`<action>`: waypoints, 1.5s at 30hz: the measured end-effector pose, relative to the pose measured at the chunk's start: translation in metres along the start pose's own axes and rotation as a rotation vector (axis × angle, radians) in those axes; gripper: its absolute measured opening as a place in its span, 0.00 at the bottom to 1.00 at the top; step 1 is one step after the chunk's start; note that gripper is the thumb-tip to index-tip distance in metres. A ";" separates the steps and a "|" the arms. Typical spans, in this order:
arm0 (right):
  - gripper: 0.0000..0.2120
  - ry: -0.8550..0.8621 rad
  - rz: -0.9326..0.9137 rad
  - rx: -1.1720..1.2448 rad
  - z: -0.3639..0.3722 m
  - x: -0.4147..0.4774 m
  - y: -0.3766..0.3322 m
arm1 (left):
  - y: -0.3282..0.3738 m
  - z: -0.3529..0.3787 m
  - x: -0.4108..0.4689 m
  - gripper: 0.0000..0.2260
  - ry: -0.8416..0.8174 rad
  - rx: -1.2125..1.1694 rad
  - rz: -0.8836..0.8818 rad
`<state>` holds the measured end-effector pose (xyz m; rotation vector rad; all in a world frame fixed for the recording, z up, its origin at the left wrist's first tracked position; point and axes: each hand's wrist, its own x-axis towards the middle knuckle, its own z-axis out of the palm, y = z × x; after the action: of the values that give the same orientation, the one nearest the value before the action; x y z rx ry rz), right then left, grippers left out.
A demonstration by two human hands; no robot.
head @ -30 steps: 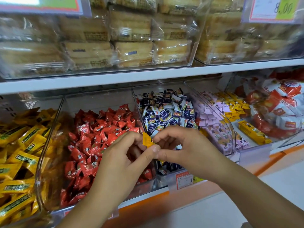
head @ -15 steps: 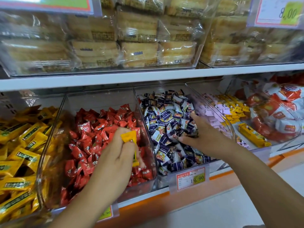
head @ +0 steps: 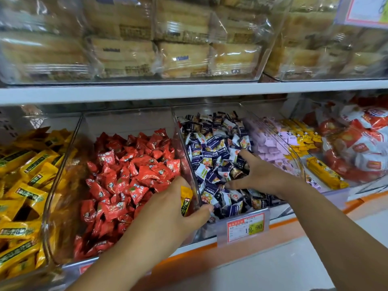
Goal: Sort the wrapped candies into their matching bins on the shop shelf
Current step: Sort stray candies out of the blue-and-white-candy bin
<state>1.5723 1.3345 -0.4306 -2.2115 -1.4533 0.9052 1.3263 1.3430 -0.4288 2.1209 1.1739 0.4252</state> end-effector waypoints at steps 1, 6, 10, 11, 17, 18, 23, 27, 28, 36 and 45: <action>0.46 0.013 -0.015 0.001 0.000 0.000 0.000 | -0.001 0.000 0.000 0.17 -0.004 -0.005 0.001; 0.35 0.112 -0.017 0.065 0.000 -0.001 0.002 | -0.001 0.001 0.000 0.17 -0.009 -0.046 -0.007; 0.22 0.193 -0.053 0.157 -0.007 -0.004 -0.003 | -0.001 0.001 0.000 0.15 -0.026 -0.055 0.001; 0.18 0.240 -0.068 0.210 -0.011 -0.004 -0.004 | 0.000 0.001 0.000 0.15 -0.024 -0.057 0.004; 0.11 0.322 -0.215 0.593 -0.024 -0.007 -0.035 | 0.002 0.000 -0.001 0.14 -0.028 -0.060 0.018; 0.12 0.284 -0.243 0.628 -0.020 -0.006 -0.041 | 0.002 0.000 -0.001 0.15 -0.022 -0.059 0.023; 0.17 0.100 -0.289 0.449 -0.017 -0.007 -0.044 | -0.002 0.000 -0.001 0.17 -0.029 -0.068 0.016; 0.09 0.239 -0.162 0.223 -0.039 -0.013 -0.021 | -0.005 -0.001 0.000 0.24 -0.051 -0.061 0.000; 0.10 0.210 -0.116 0.076 -0.039 -0.014 -0.016 | -0.005 -0.001 0.000 0.25 -0.053 -0.057 -0.004; 0.08 0.207 -0.100 -0.278 -0.012 -0.019 -0.006 | -0.009 -0.002 -0.001 0.24 -0.034 -0.112 0.016; 0.08 0.216 -0.217 0.456 -0.029 -0.052 -0.030 | -0.008 -0.004 -0.002 0.09 0.172 -0.405 0.131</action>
<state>1.5569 1.3012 -0.3749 -1.7232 -1.2129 0.8005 1.3181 1.3454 -0.4314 1.8370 0.9460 0.8440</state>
